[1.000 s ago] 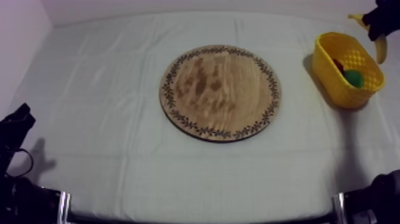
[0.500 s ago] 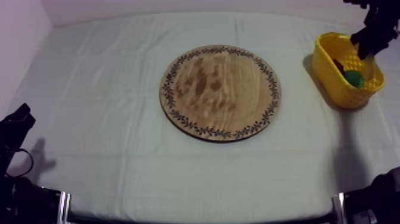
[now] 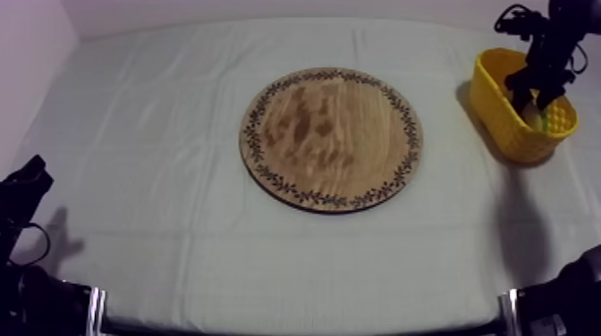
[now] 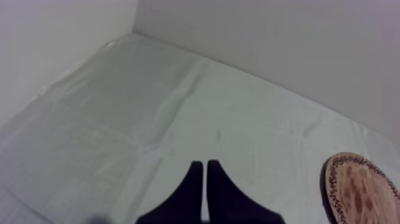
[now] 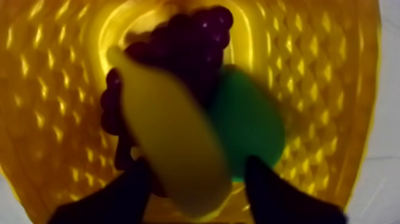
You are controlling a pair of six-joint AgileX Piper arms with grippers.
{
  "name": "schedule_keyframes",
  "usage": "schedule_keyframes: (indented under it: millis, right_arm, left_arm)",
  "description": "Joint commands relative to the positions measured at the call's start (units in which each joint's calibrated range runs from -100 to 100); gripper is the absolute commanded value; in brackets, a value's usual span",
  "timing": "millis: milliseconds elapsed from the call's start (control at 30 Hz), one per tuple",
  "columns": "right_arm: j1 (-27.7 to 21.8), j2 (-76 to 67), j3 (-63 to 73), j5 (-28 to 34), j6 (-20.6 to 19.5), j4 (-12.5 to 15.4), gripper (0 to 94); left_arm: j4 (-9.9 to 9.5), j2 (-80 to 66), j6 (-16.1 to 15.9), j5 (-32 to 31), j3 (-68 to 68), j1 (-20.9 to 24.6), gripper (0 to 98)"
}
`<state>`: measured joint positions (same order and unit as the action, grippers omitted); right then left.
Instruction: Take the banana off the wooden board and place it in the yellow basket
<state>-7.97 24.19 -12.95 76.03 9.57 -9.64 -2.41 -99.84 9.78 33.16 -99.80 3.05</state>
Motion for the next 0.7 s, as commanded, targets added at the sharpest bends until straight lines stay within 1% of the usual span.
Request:
schedule_keyframes:
  millis: [0, 133, 200, 300, 367, 667]
  right_arm:
    - [0.1, 0.0, 0.2, 0.5, -0.4, 0.0, 67.5]
    - [0.4, -0.5, 0.3, 1.1, -0.9, -0.1, 77.2]
    - [0.5, -1.0, 0.0, 1.4, -1.0, -0.1, 79.7]
    - [0.5, -1.8, -0.4, 1.6, -0.9, 0.0, 81.0]
    - [0.4, -2.5, -0.7, 1.7, -0.6, 0.1, 79.9]
    - [-1.2, -9.8, -2.8, 0.0, 0.2, 0.0, 68.0]
  left_arm:
    - [-0.01, 0.0, 0.0, 0.0, 0.0, 0.0, 0.1]
    - [-0.01, 0.0, 0.0, 0.0, 0.0, 0.0, 0.1]
    - [-0.01, 0.0, 0.0, 0.0, 0.0, 0.0, 0.1]
    - [-0.01, 0.0, 0.0, 0.0, 0.0, 0.0, 0.1]
    - [-0.01, 0.0, 0.0, 0.0, 0.0, 0.0, 0.1]
    - [-0.01, 0.0, 0.0, 0.0, 0.0, 0.0, 0.1]
